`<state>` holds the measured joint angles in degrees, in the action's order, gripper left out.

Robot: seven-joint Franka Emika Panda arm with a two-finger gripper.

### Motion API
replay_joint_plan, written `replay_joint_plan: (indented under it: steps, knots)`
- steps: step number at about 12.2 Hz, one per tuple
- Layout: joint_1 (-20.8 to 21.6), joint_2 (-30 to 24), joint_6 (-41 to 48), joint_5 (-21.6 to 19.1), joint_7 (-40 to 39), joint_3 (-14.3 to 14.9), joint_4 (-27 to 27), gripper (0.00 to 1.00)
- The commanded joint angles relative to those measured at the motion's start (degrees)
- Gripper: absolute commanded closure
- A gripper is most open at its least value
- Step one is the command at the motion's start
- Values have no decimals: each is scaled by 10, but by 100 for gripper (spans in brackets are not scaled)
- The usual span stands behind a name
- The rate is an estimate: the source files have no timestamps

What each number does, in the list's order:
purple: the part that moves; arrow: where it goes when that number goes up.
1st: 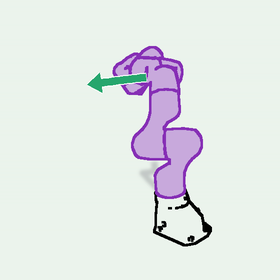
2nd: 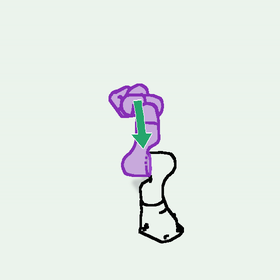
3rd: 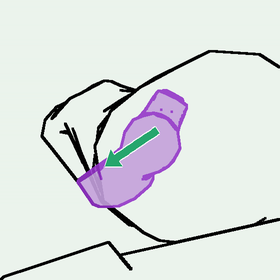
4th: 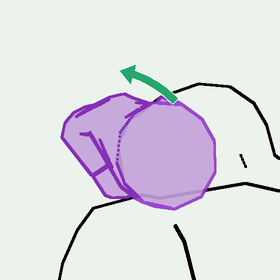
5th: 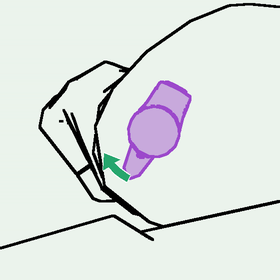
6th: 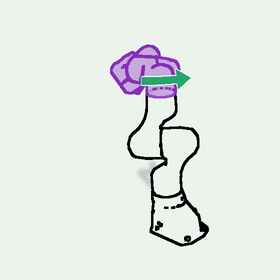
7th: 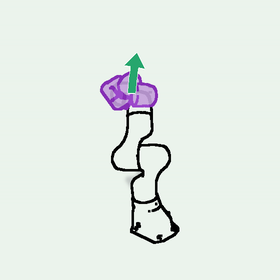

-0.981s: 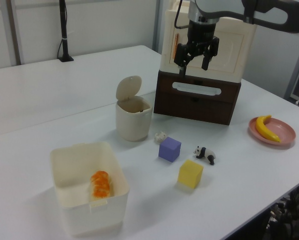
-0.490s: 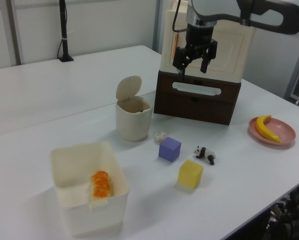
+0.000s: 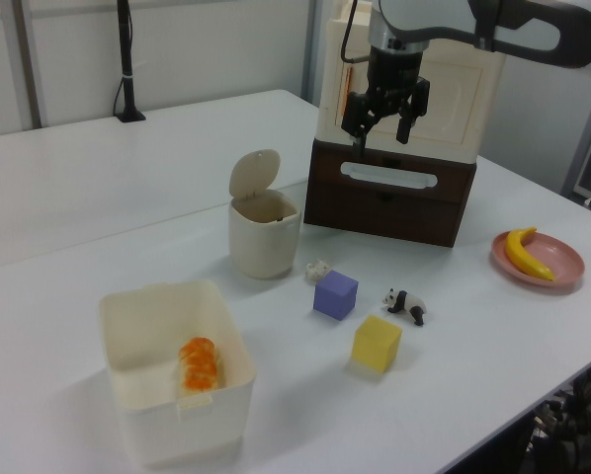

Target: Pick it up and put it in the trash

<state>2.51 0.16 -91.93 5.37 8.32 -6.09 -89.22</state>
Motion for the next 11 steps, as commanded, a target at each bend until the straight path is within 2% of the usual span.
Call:
replay_joint_plan:
  steps: [1, 11]
  knots:
    - [0, -6, -14, -5, -8, 3, -5, 0]
    - [2, -3, -19, -4, -12, 3, -6, 0]
